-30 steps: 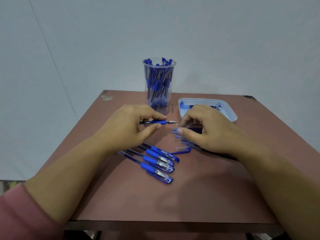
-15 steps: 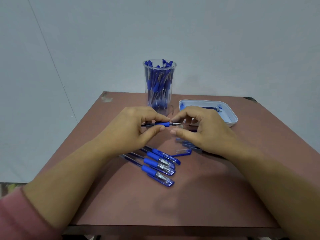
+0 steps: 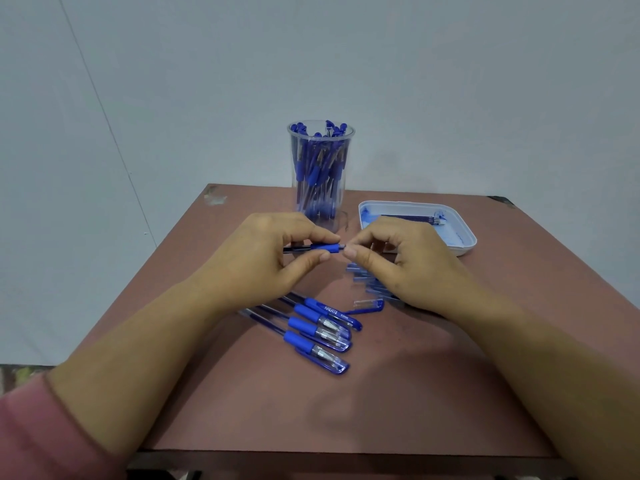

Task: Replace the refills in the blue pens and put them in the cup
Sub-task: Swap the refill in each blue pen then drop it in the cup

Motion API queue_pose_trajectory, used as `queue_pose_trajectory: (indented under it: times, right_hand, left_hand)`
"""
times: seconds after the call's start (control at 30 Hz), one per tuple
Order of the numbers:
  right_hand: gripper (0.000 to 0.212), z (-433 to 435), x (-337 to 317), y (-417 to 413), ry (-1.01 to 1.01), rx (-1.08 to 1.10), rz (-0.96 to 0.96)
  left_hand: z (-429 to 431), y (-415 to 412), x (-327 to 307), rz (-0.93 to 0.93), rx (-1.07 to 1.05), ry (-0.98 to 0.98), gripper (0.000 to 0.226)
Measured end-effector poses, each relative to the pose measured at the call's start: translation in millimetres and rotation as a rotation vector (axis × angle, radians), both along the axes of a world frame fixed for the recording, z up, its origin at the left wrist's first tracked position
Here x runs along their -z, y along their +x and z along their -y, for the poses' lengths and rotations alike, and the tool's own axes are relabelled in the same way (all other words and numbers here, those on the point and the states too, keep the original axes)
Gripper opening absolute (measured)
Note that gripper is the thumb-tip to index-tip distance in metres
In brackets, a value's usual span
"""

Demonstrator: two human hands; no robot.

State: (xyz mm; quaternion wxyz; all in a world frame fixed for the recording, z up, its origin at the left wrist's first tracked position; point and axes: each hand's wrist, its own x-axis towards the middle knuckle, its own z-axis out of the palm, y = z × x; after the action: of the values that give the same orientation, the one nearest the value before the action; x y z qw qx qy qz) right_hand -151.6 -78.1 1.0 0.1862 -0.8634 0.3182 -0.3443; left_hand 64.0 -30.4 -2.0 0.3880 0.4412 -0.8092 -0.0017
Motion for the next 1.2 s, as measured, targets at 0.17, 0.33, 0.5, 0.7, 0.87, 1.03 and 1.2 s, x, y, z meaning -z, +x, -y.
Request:
queue_pose_trajectory:
  times: [0.17, 0.33, 0.5, 0.7, 0.87, 1.03, 1.2]
  right_hand:
    - [0.019, -3.2, -1.9, -0.9, 0.032, 0.006, 0.032]
    - [0.009, -0.8, -0.9, 0.6, -0.003, 0.023, -0.009]
    - [0.02, -3.4, -3.5, -0.7, 0.005, 0.035, 0.02]
    - [0.012, -2.8, -2.1, 0.2, 0.043, 0.019, -0.011]
    - [0.02, -5.7, -4.6, 0.6, 0.076, 0.03, 0.018]
    - [0.005, -2.9, -2.2, 2.2, 0.078, 0.036, 0.033]
    - [0.017, -0.6, -4.0, -0.6, 0.071, 0.059, 0.08]
  left_hand:
    - [0.0, 0.4, 0.6, -0.015, -0.005, -0.007, 0.024]
    - [0.5, 1.1, 1.9, -0.007, -0.002, 0.007, 0.022]
    - [0.1, 0.5, 0.3, -0.002, -0.002, -0.014, 0.023]
    - [0.6, 0.9, 0.6, 0.015, -0.002, -0.009, 0.022]
    - [0.9, 1.2, 0.2, 0.026, -0.009, -0.029, 0.023]
    - [2.6, 2.7, 1.7, 0.028, -0.027, -0.023, 0.022]
    - [4.5, 7.0, 2.7, -0.003, -0.056, -0.012, 0.021]
